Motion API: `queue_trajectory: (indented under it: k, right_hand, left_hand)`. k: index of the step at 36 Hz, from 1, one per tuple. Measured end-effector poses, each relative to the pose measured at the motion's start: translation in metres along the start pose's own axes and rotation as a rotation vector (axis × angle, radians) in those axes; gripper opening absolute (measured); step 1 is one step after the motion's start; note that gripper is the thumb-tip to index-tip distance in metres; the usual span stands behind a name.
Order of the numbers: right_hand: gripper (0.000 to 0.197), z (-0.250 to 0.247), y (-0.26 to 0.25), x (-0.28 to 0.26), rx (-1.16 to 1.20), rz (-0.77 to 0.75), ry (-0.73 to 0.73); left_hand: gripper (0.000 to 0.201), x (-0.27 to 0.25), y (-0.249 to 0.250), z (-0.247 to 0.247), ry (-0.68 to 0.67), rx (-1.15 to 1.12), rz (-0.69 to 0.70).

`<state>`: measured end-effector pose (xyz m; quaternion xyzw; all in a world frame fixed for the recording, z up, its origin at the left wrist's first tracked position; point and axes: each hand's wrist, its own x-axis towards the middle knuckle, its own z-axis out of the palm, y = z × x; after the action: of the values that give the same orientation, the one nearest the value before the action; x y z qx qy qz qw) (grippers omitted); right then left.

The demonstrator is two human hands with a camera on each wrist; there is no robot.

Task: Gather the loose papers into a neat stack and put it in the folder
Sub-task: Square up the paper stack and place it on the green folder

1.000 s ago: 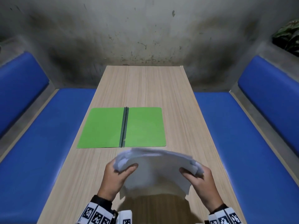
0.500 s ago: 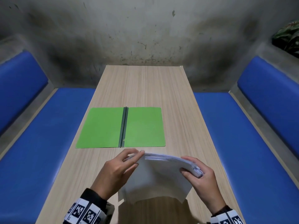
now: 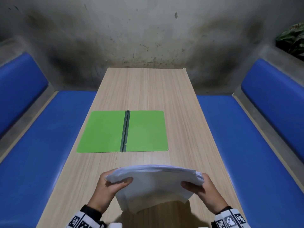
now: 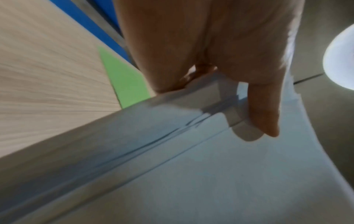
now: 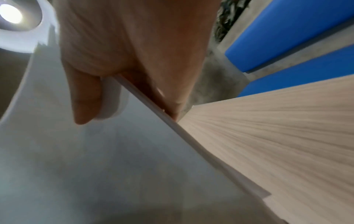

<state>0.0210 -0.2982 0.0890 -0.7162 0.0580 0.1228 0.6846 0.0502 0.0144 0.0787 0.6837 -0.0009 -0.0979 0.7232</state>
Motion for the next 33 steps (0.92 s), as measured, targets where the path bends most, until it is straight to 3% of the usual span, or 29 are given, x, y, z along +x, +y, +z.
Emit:
queue_trajectory:
  k: [2,5,9,12,15,18,21,25,29,33]
  right_hand:
    - [0.031,0.005,0.007,0.005,-0.061,0.047,-0.016]
    - [0.027,0.014,0.011,0.01,-0.163,0.032,0.037]
    - [0.026,0.02,-0.001,0.005,-0.08,-0.057,0.173]
    - [0.025,0.016,-0.014,-0.001,-0.081,-0.176,0.25]
    - [0.018,0.007,-0.017,-0.004,-0.032,-0.209,0.174]
    - [0.022,0.001,-0.004,-0.001,-0.016,-0.161,0.125]
    - [0.028,0.003,0.01,0.006,-0.013,-0.087,0.114]
    - [0.021,0.009,0.011,0.012,-0.07,-0.101,0.135]
    - [0.039,0.012,-0.007,0.008,0.065,-0.152,0.235]
    - [0.021,0.007,-0.02,-0.003,0.064,-0.239,0.264]
  left_hand:
    - [0.053,0.003,-0.009,0.003,-0.008,-0.051,-0.071]
    - [0.071,0.007,-0.009,0.011,0.061,-0.047,-0.111]
    - [0.04,0.009,0.012,0.019,0.034,-0.029,0.007]
    - [0.04,0.008,0.03,0.017,-0.027,-0.015,0.077]
    - [0.042,0.011,0.03,0.01,-0.085,0.04,0.128]
    - [0.051,0.018,0.013,0.003,-0.041,0.025,0.035]
    - [0.041,0.021,-0.002,0.007,-0.036,-0.002,-0.069]
    - [0.04,0.026,-0.002,0.02,-0.018,-0.036,-0.106]
    - [0.039,0.028,0.014,0.023,0.031,0.017,0.006]
    - [0.032,0.022,0.033,0.02,0.021,0.1,0.101]
